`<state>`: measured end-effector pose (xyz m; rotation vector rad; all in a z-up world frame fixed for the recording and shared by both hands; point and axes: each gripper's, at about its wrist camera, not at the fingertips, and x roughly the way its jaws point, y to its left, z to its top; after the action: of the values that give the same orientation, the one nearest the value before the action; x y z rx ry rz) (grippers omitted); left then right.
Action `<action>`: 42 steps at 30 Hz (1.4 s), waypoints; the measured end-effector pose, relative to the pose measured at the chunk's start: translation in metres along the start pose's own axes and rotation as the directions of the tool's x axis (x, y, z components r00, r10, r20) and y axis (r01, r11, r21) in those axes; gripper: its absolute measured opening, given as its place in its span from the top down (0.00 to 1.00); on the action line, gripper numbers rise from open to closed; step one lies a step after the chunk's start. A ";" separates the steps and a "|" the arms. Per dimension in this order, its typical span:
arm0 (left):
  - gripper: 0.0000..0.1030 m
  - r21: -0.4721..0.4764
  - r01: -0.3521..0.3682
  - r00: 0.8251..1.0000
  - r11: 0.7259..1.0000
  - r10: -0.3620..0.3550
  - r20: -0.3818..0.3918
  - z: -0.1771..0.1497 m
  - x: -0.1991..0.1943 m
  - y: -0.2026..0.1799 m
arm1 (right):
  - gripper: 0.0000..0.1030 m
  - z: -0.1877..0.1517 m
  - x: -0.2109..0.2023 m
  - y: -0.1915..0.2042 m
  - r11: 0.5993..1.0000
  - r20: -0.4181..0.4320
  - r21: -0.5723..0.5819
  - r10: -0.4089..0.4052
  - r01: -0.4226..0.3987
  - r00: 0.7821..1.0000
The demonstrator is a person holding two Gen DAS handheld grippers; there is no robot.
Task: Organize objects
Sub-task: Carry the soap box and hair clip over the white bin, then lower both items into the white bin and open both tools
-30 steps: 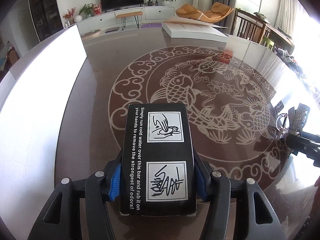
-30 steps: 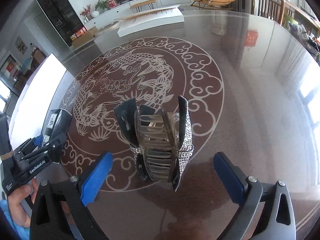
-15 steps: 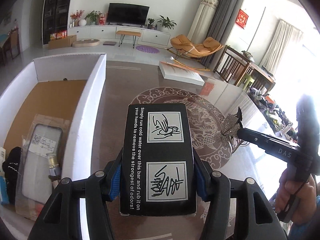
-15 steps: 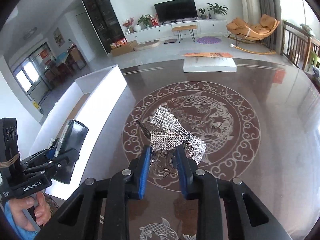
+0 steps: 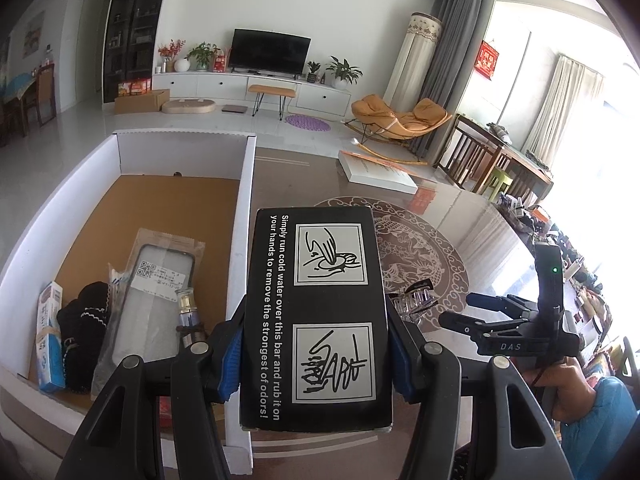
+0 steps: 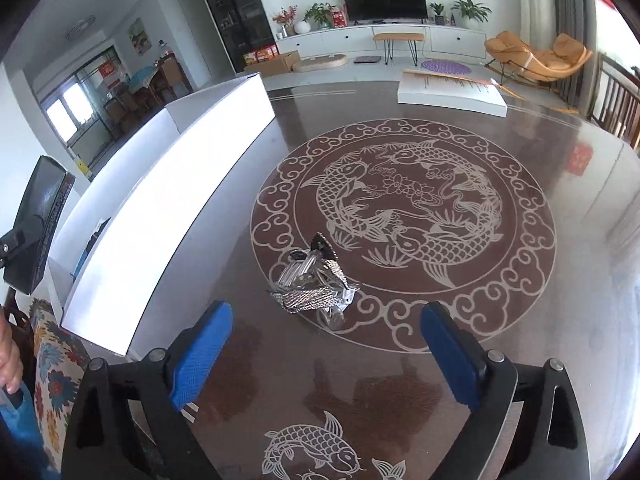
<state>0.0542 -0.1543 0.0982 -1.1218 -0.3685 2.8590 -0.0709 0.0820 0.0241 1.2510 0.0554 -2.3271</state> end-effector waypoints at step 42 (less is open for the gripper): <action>0.02 -0.137 -0.532 0.846 0.835 0.532 -0.043 0.012 -0.018 0.150 | 0.19 0.092 0.019 0.279 0.941 -0.145 -0.240 0.209 -0.239 0.967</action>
<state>0.0658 -0.3048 0.0833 -1.4567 -0.3038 3.3507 -0.0275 -0.1947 0.1154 1.1945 0.2336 -1.9786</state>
